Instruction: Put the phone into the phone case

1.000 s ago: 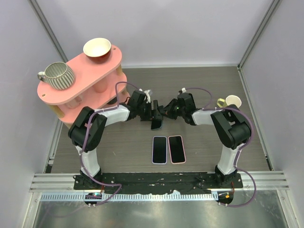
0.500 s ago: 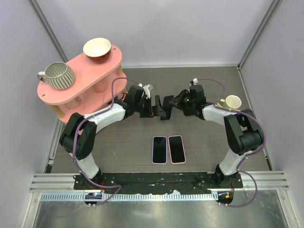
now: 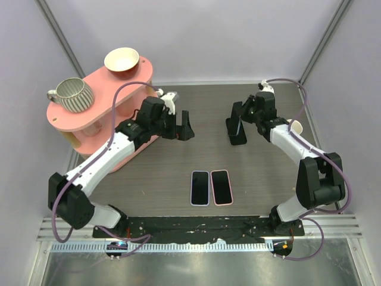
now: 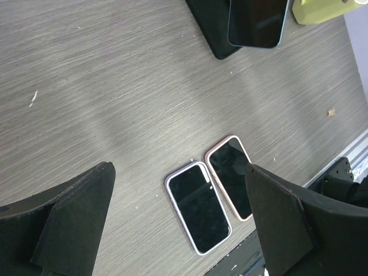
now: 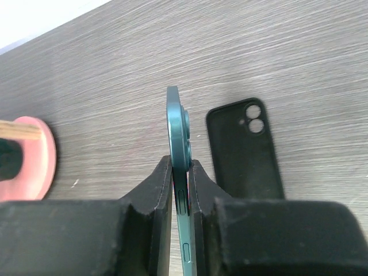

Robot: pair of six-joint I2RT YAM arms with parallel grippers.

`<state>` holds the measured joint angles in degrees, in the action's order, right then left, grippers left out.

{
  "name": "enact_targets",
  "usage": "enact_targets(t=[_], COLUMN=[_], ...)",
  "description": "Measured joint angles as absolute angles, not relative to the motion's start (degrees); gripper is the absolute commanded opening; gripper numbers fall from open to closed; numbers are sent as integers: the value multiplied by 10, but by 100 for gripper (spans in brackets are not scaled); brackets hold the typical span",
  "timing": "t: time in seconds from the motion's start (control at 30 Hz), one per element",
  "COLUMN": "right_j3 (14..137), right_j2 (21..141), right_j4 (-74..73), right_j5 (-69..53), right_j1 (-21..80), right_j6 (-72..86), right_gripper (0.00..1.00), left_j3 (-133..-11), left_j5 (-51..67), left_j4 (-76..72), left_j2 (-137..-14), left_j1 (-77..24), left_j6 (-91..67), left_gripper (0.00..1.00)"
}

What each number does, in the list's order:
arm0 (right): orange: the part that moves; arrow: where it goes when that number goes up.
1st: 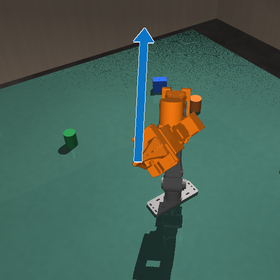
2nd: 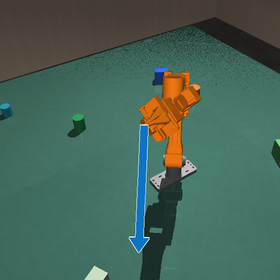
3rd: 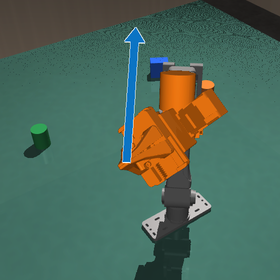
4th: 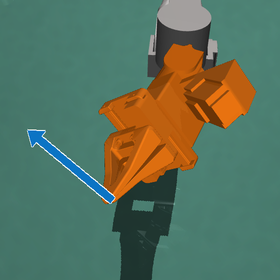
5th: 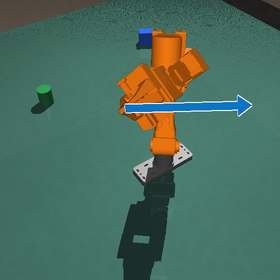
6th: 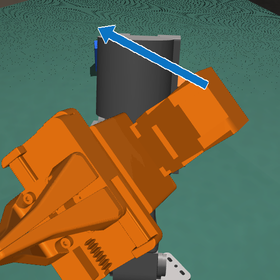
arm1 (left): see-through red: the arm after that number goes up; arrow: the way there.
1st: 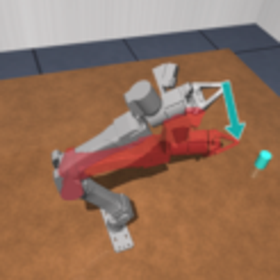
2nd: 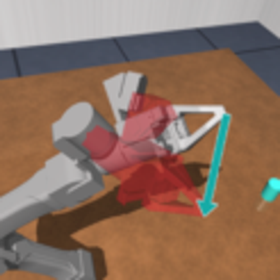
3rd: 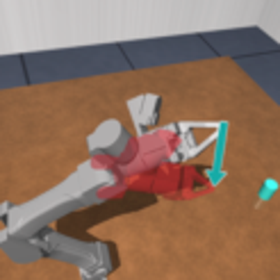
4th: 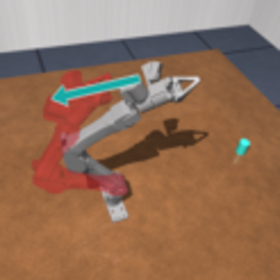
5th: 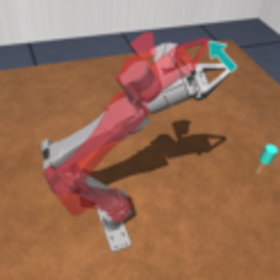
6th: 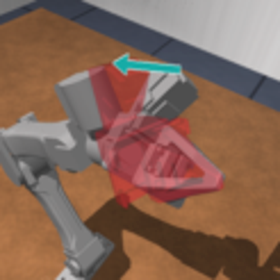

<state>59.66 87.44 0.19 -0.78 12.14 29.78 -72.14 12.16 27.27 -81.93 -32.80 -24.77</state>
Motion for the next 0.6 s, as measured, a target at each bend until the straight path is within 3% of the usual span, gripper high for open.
enact_targets(t=[0.1,0.17,0.6], right_j3=[617,628,659], right_j2=[891,908,1010], right_j4=[-15,-20,-55], right_j5=[-4,-8,-57], right_j1=[109,103,99], right_j6=[264,248,185], right_gripper=[1,1,1], left_j3=[-694,-677,-662], left_j5=[125,136,142], left_j4=[268,266,269], left_j2=[-778,-759,-758], left_j1=[-317,-308,-301], left_j6=[-247,-247,-218], left_gripper=[100,94,89])
